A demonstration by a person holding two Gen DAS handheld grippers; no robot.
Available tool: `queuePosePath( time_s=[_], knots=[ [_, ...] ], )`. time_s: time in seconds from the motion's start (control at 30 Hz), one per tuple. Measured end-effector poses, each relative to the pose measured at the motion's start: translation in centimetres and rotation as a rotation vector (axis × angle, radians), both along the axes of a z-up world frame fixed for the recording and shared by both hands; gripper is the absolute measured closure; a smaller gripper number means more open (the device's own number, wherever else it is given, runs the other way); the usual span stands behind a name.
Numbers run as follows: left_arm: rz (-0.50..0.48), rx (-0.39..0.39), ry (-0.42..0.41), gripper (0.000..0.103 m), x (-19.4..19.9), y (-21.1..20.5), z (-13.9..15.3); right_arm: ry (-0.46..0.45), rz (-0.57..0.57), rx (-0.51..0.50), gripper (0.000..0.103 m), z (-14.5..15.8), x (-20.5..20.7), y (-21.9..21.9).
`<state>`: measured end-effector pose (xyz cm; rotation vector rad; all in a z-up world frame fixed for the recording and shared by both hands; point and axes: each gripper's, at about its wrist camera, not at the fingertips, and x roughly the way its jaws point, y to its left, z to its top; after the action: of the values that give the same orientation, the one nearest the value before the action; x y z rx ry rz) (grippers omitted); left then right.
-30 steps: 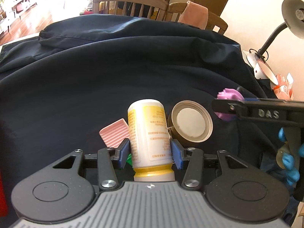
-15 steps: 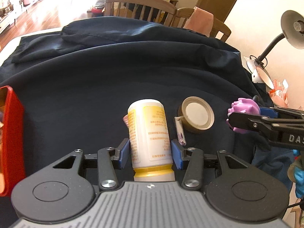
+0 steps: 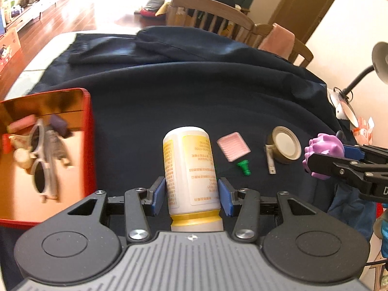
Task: Organize rigid objects
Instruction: 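Carry the pill bottle and purple toy figure over the tin box with both tools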
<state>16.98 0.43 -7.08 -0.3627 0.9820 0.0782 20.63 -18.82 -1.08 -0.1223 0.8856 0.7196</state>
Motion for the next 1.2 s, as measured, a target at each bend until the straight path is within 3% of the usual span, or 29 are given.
queuePosePath(
  time_s=[0.47, 0.83, 1.2],
  knots=[
    [0.068, 0.021, -0.019, 0.057, -3.5, 10.7, 1.0, -0.012, 0.11, 0.007, 0.038, 0.2, -4.4, 11.3],
    [0.087, 0.088, -0.022, 0.057, -4.3, 17.7, 0.9, -0.024, 0.183, -0.018, 0.038, -0.5, -6.8, 19.1],
    [0.074, 0.148, 0.015, 0.057, -2.8, 21.8, -0.8, -0.086, 0.322, -0.171, 0.038, -3.5, -8.7, 26.5]
  ],
)
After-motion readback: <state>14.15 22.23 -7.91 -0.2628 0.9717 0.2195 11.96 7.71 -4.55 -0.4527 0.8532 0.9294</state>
